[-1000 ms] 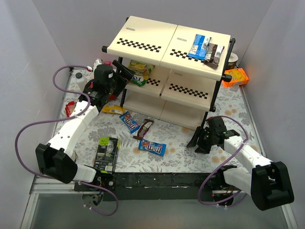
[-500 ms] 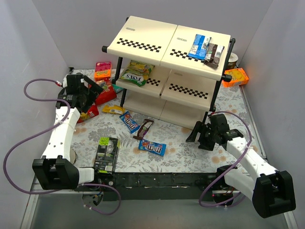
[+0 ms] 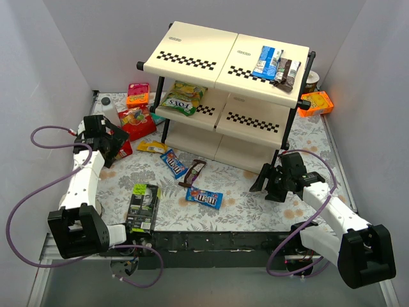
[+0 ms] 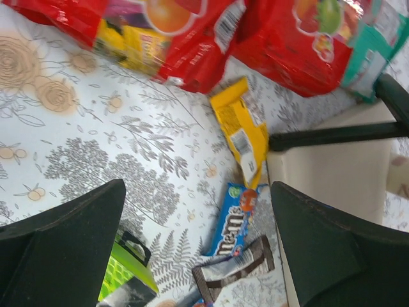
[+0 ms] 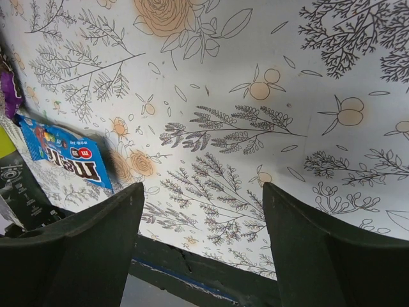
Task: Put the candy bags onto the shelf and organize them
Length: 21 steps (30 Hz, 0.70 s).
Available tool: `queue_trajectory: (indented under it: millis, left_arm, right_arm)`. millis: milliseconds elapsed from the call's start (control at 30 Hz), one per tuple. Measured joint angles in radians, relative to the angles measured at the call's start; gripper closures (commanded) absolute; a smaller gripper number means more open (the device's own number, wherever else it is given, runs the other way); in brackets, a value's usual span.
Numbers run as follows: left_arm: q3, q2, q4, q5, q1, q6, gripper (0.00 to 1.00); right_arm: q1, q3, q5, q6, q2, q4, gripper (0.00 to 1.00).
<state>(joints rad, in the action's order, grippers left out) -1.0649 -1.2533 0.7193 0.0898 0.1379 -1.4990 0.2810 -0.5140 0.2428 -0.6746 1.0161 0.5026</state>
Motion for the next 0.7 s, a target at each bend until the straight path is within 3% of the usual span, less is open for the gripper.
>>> queue_trajectory:
  millis: [233,700]
  left_arm:
    - [0.078,-0.071,-0.069,-0.049,0.103,-0.018,0.02]
    - [0.124,-0.141,-0.176,-0.179,0.104,-0.005,0.03]
  right_arm:
    - [0.000,0.003,0.010,-0.002,-0.005,-0.003,0.20]
    - [0.000,0.006,0.046,-0.001,0.013,-0.013,0.21]
